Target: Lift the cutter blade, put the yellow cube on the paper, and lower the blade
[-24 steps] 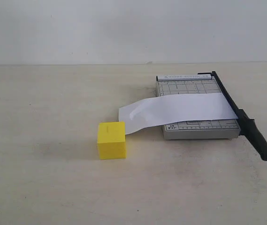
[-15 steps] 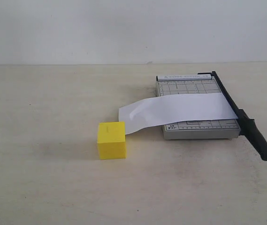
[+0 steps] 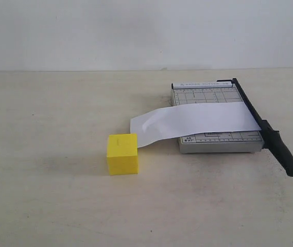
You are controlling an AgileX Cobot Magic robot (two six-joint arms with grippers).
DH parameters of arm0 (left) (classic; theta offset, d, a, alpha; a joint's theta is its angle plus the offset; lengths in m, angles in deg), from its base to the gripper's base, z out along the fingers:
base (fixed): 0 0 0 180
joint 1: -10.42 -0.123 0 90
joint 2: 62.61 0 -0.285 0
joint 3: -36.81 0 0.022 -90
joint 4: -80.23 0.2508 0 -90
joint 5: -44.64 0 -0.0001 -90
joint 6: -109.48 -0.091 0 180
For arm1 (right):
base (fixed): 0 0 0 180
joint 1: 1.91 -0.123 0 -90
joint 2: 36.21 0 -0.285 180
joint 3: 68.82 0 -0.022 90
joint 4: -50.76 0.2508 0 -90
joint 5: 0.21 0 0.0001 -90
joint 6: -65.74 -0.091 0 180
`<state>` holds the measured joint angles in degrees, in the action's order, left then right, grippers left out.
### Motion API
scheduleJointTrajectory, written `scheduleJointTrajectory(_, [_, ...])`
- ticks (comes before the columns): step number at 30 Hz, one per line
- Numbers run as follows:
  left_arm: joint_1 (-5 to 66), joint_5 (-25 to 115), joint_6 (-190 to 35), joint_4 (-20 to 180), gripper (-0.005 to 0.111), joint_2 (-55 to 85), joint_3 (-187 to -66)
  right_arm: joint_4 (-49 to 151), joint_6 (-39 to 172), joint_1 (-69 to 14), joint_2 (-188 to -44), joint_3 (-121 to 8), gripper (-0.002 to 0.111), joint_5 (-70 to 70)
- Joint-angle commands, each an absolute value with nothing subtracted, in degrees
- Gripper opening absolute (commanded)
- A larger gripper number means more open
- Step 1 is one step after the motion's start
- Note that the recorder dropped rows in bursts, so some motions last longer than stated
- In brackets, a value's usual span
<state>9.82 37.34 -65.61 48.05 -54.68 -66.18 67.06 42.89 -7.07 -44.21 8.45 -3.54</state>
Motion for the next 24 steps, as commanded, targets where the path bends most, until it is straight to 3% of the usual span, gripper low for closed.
scheduleJointTrajectory(1, [10.29, 36.96, -65.15, 47.65, 0.004, -54.82, -65.97, 66.79, 43.90, -7.16, -43.99, 8.38, 0.000, -2.24])
scheduleJointTrajectory(6, [10.29, 36.84, -65.00, 47.65, 0.004, -54.82, -65.97, 66.09, 48.45, -7.16, -49.12, 1.59, 0.000, 9.80])
scheduleJointTrajectory(12, [10.29, 36.46, -65.00, 47.65, 0.004, -54.82, -65.97, 64.92, 62.93, -7.16, -68.23, -10.81, 0.002, 22.16])
scheduleJointTrajectory(14, [10.29, 36.46, -65.00, 47.65, 0.004, -54.82, -65.97, 62.60, 66.40, -7.16, -79.70, -17.80, 0.019, 25.48])
scheduleJointTrajectory(15, [10.29, 36.46, -65.00, 47.65, 0.004, -54.82, -65.97, 61.55, 67.35, -7.16, -87.97, -22.94, 0.040, 28.06])
scheduleJointTrajectory(16, [10.29, 36.46, -65.00, 47.65, 0.004, -54.82, -65.97, 61.45, 68.42, -7.16, -92.25, -25.55, 0.049, 29.25])
scheduleJointTrajectory(17, [10.29, 36.46, -65.00, 47.65, 0.004, -54.82, -65.97, 60.54, 69.24, -7.06, -100.63, -30.89, 0.067, 33.01])
scheduleJointTrajectory(24, [10.29, 36.17, -65.00, 47.65, 0.004, -54.82, -65.97, 55.78, 70.80, -7.06, -131.57, -50.60, 0.069, 47.06])
